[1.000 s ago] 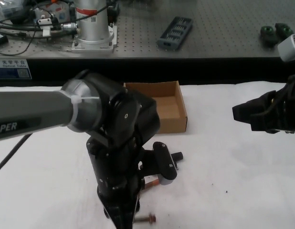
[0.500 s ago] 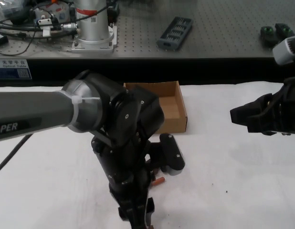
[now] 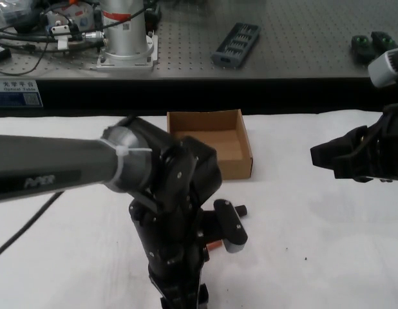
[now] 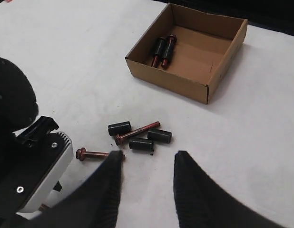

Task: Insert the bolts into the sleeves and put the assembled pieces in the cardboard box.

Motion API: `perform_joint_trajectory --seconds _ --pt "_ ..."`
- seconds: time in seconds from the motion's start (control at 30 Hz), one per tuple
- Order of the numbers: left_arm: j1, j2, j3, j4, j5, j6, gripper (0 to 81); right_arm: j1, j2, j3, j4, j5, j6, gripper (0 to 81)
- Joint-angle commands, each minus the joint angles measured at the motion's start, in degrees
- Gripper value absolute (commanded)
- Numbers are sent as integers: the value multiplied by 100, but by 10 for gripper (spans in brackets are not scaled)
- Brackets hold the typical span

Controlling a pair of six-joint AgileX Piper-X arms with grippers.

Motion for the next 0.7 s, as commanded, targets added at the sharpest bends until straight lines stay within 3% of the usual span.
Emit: perform_joint_trajectory --seconds 0.0,0.47,0.67 --pt "-13 41 -10 -39 35 -88 405 -3 16 -5 -65 -24 7 274" --pt "-13 177 372 -359 -24 -186 367 -3 16 -5 -65 -24 7 274" --pt "-40 177 870 -384 -708 -504 346 -3 16 -5 -65 -24 7 274"
